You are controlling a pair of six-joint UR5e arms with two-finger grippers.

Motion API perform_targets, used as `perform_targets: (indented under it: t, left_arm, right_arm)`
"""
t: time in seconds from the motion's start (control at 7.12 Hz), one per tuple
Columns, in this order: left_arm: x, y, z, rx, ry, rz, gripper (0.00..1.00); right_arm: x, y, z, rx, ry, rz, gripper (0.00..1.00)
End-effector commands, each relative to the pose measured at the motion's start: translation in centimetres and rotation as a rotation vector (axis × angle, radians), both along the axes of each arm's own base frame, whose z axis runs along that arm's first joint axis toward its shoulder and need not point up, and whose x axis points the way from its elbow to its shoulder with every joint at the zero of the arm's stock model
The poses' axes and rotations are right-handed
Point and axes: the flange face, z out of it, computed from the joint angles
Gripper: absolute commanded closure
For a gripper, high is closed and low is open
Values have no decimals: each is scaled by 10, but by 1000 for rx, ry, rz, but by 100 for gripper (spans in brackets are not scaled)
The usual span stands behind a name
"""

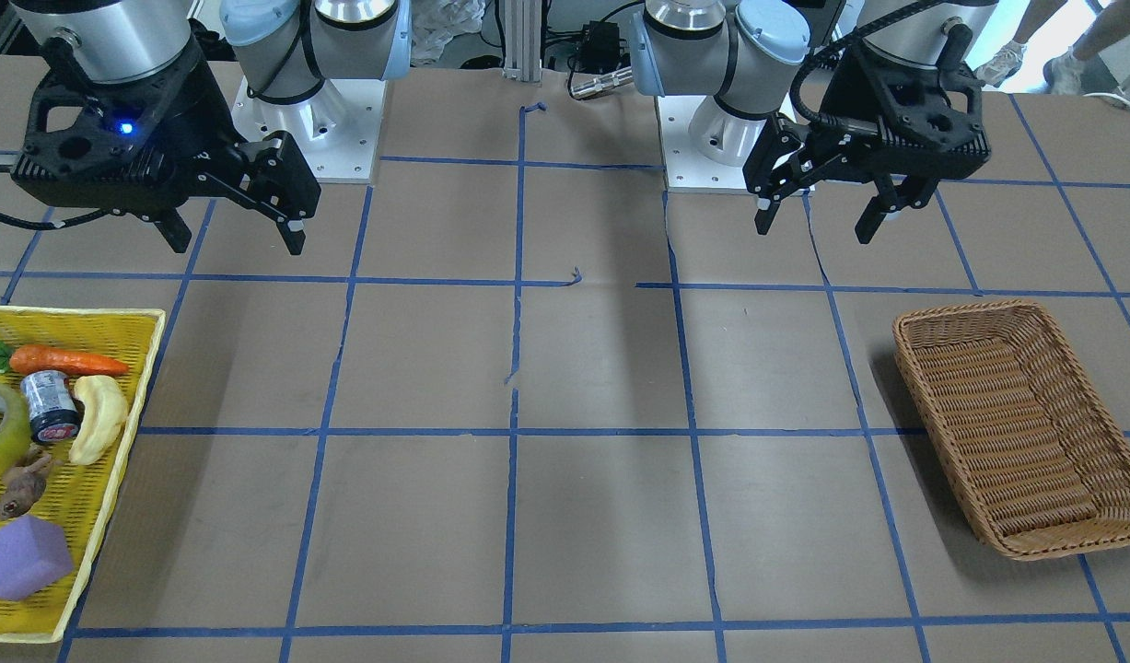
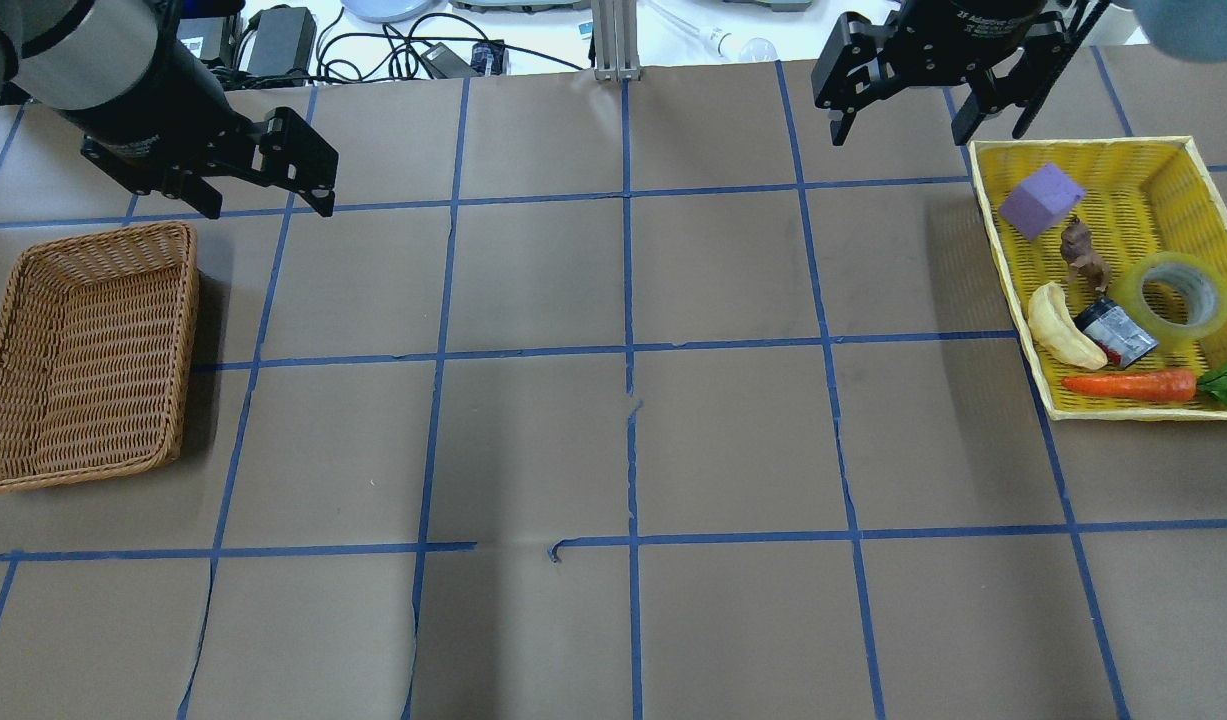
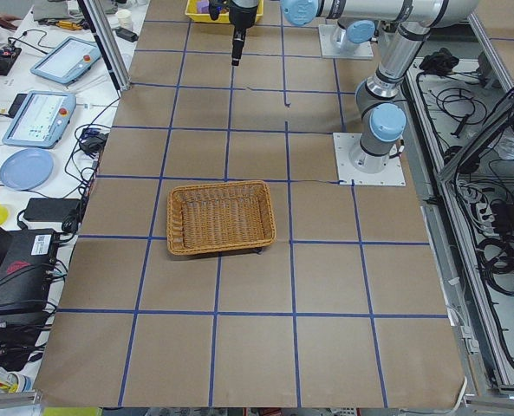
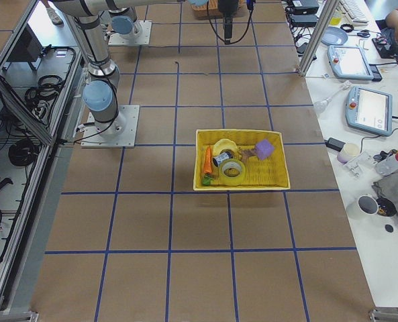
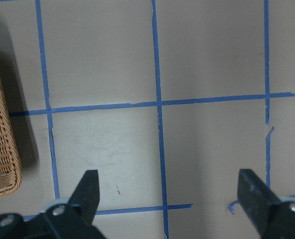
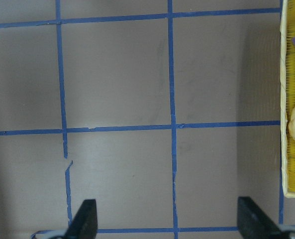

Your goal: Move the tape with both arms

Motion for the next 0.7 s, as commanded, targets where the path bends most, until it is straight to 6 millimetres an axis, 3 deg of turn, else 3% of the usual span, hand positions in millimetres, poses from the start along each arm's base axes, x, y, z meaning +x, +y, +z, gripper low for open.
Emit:
perform_targets:
  t: [0.0,0.56]
  left_arm:
    - [0,0,0,0,0,0,0]
    - [0,0,0,0,2,0,0]
  right_arm:
    - [-1,0,-2,6,4,4,0]
    - [-7,-2,-3,5,55,95,0]
